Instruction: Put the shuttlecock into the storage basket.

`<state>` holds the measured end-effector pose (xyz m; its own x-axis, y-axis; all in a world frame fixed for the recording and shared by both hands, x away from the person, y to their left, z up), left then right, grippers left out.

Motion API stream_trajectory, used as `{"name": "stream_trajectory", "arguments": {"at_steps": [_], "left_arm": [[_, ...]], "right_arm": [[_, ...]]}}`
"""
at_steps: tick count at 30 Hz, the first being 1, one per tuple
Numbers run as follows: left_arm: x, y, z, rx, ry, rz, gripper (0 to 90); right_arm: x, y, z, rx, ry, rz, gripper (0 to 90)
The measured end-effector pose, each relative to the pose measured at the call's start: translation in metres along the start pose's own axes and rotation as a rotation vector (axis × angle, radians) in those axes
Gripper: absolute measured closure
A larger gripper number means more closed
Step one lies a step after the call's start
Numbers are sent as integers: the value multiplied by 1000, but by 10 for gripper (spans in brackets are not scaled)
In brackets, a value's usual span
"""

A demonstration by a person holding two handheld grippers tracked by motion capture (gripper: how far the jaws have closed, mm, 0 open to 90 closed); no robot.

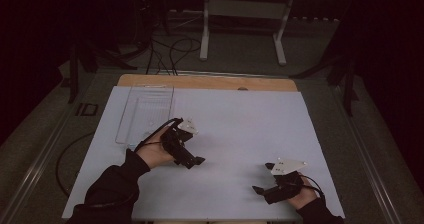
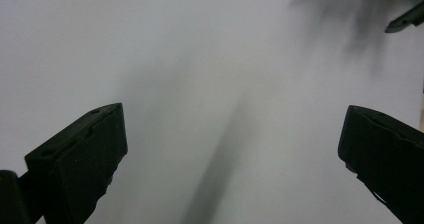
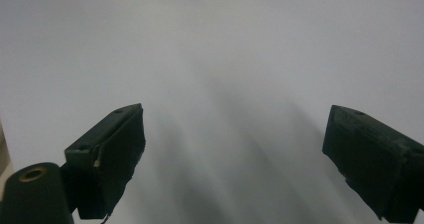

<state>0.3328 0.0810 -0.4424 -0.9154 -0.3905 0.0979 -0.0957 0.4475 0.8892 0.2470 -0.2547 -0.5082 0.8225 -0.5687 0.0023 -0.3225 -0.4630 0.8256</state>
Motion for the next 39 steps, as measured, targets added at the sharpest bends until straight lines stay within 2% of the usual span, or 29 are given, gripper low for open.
{"name": "stream_trajectory", "arguments": {"at_steps": [2,4,6,8,21,24,28,34,39], "left_arm": [[3,-1,2,13,-6,5,1],[5,-2,5,10,-18,23,1],[8,-3,8,0,-29,19,1],[10,-5,11,6,-23,30,1],[20,-20,31,-29,-53,33,1],[22,-22,35,-23,-48,35,1],[23,-22,41,-11,-68,60,1],[25,-21,52,-28,-70,44,1],[26,-20,62,-29,-76,46,1]], "right_arm": [[0,0,0,4,-4,-3,98],[0,0,0,4,-3,-4,98],[0,0,0,7,-4,-4,97],[0,0,0,6,0,-4,98],[-1,0,-1,4,3,-6,98],[-1,0,-1,4,3,-4,98],[-1,0,-1,6,4,-4,98],[-1,0,-1,4,5,-3,98],[-2,1,-2,6,6,-3,98]]}}
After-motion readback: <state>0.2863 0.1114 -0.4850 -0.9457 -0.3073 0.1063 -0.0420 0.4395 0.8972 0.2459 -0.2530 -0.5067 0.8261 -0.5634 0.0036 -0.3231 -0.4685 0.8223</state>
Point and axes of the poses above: each handheld gripper's, and its own axes: y roughly backward along the jaws, z roughly out of its underside, x roughly to its right, the point moved 1 cm from there along -y, roughly forward along the jaws, and after that the axes turned 11 degrees about -x, right-handed, at the moved point
